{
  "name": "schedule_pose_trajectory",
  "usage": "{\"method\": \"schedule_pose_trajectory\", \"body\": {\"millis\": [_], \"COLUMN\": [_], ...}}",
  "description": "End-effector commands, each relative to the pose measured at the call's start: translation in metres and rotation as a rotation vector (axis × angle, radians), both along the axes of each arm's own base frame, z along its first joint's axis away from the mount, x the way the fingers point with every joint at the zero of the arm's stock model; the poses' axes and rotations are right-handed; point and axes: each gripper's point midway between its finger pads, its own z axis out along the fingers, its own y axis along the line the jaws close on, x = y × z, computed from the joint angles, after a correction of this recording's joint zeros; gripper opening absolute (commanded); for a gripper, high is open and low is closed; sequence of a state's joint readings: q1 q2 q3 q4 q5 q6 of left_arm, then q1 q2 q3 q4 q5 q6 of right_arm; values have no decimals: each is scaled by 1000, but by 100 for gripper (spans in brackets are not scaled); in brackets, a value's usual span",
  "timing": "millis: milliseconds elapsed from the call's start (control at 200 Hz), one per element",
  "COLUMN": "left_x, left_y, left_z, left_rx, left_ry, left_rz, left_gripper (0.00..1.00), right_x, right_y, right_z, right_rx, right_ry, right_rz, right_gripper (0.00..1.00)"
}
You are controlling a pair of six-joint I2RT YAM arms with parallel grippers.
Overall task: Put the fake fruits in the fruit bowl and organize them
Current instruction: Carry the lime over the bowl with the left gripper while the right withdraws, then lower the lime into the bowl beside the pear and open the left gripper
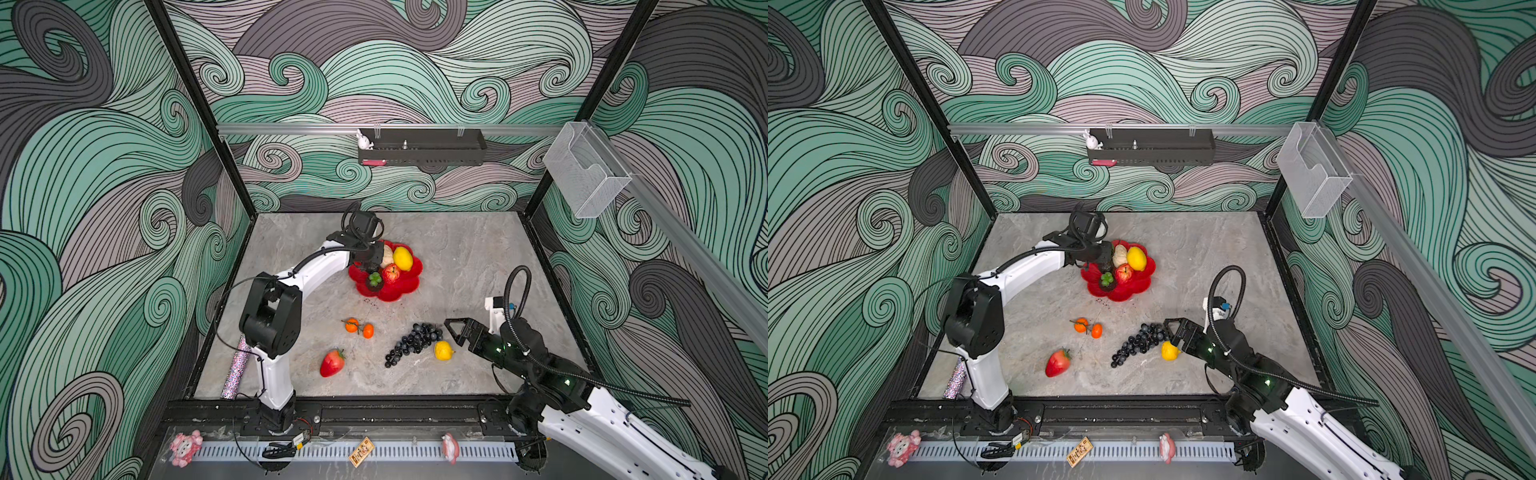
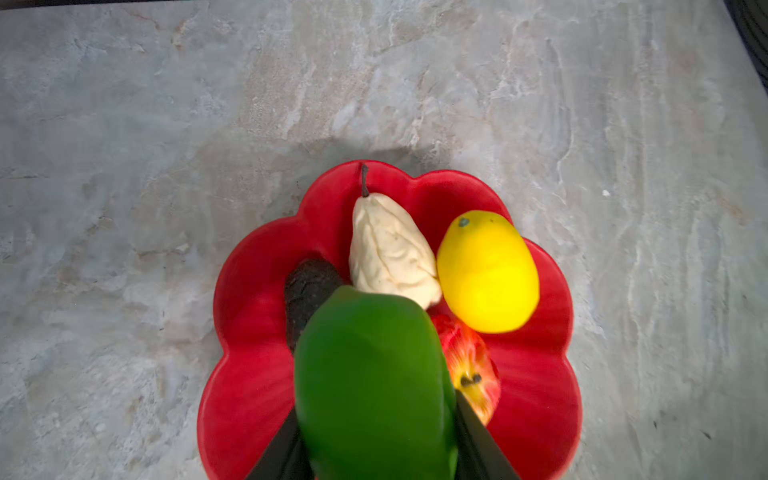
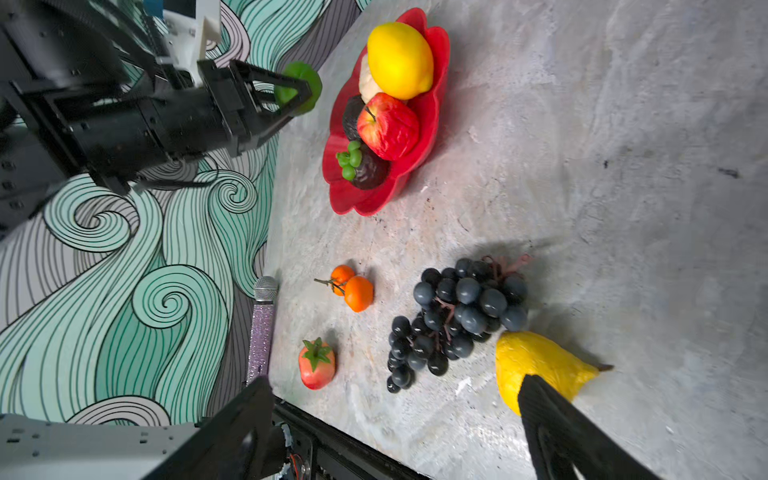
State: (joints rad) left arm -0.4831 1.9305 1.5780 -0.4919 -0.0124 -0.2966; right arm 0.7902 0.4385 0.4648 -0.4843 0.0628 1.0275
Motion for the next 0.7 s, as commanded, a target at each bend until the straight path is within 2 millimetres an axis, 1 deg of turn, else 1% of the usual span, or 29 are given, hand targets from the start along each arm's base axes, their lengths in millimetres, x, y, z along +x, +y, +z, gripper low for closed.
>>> {"method": "schedule_pose_trajectory", "body": {"millis": [0, 245, 465, 580, 690], "left_x": [-2, 22, 38, 42, 43], "left_y": [2, 0, 7, 9, 9], "left_z": [-15, -36, -38, -40, -43], "left_rx": [21, 26, 35, 35, 35], "left_ry": [109, 164, 161, 157, 167], "left_rz": [-7, 8, 23, 24, 25], "left_gripper": [34, 36, 36, 36, 36], "right_x": [-6, -7, -7, -7, -6], "right_y": [-11, -12, -12, -12, -12], "right_z": [-13, -11, -14, -15, -17], "right_rx": [-51, -69, -83, -82, -86], "right_ry": [22, 3, 8, 14, 16], "right_rz": [-5, 8, 13, 10, 7], "right_gripper": [92, 92, 92, 92, 92]}}
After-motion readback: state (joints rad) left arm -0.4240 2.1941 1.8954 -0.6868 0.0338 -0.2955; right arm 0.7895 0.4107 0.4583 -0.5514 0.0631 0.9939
